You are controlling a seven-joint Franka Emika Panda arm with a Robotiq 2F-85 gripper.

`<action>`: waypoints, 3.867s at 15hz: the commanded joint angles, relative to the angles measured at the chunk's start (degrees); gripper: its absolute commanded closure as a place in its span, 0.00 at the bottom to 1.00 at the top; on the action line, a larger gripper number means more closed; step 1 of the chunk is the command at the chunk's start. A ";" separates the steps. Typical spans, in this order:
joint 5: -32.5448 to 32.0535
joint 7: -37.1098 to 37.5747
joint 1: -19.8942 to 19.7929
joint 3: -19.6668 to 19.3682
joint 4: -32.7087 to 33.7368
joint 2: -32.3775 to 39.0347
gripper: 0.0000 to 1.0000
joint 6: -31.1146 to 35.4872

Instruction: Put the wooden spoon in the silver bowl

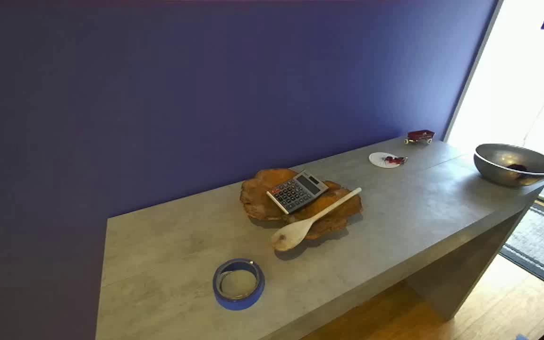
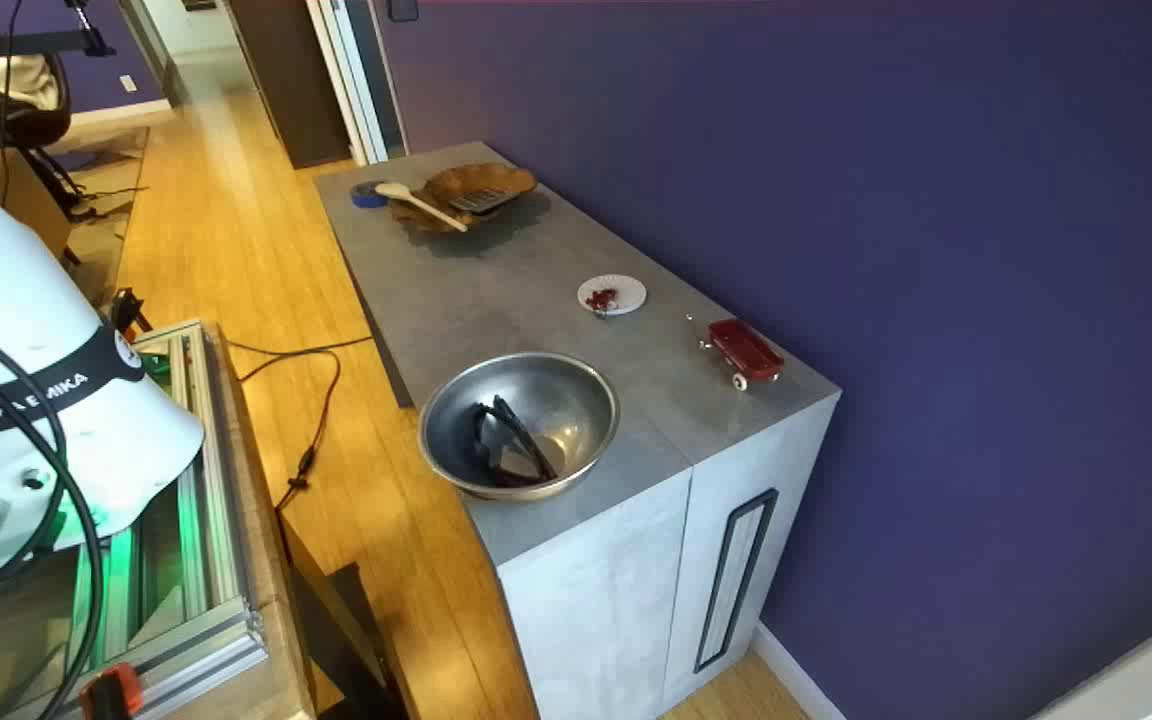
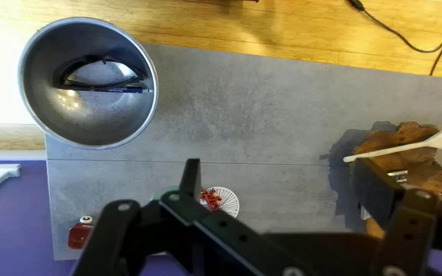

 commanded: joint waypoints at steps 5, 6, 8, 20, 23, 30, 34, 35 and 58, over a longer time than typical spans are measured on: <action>0.53 -0.54 -1.19 0.96 0.13 0.14 0.00 -0.17; 0.53 -0.54 -1.19 0.96 0.13 0.14 0.00 -0.16; 0.53 -0.54 -1.19 0.96 0.13 0.14 0.00 -0.16; 4.14 -4.69 9.15 10.19 4.41 15.46 0.00 5.93; 2.40 -4.87 13.03 16.13 8.09 24.27 0.00 11.04; 0.72 -3.56 15.47 22.81 12.61 33.90 0.00 14.37; -0.49 -6.50 15.43 22.92 13.19 35.48 0.00 19.04; 0.18 -9.17 16.12 23.72 14.19 38.39 0.00 23.67; -10.14 -32.45 15.40 33.45 22.16 69.61 0.00 61.66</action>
